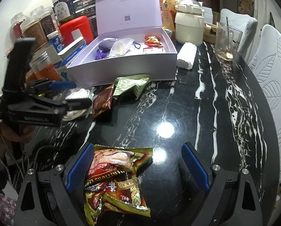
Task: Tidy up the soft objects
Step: 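Grasp the clear bag of cotton pads with the left tool while the right tool grasps the gold chip bag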
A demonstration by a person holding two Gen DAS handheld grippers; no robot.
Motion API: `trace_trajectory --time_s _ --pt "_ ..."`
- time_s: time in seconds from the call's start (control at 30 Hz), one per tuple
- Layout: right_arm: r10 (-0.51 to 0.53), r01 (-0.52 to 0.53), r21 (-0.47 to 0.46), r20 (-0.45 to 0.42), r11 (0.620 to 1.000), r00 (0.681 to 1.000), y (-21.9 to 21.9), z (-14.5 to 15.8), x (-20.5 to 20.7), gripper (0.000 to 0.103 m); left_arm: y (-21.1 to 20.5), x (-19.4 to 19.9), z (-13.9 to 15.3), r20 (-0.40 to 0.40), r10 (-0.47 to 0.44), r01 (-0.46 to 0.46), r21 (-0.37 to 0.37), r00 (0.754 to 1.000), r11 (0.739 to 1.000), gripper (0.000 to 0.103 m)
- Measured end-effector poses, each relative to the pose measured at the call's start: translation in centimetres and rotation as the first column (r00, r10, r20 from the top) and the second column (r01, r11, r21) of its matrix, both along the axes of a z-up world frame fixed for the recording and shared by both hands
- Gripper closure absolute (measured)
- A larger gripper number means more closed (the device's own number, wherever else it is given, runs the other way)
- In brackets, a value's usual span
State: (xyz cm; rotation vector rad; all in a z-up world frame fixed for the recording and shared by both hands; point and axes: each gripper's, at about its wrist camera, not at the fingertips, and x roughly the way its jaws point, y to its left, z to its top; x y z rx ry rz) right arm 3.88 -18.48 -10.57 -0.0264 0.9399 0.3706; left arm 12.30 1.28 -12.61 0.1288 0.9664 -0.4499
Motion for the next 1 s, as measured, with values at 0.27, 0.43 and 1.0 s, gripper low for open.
trace_trajectory --time_s 0.27,0.43,1.0 --pt "0.002 -0.002 0.007 0.001 1.000 1.000 -0.4 0.1 -0.6 0.008 -0.2 -1.7 0.6 -0.021 -0.014 0.015 0.002 1.000 1.000 0.015" --pt "0.004 -0.004 0.034 -0.004 0.999 1.000 -0.6 0.1 -1.1 0.008 0.3 -3.5 1.2 0.000 0.004 -0.004 0.003 1.000 1.000 0.015" --pt "0.045 -0.045 0.025 0.001 0.999 0.999 0.8 -0.7 -2.4 0.008 0.9 -5.9 0.1 0.041 0.064 -0.067 0.062 0.997 0.996 0.035"
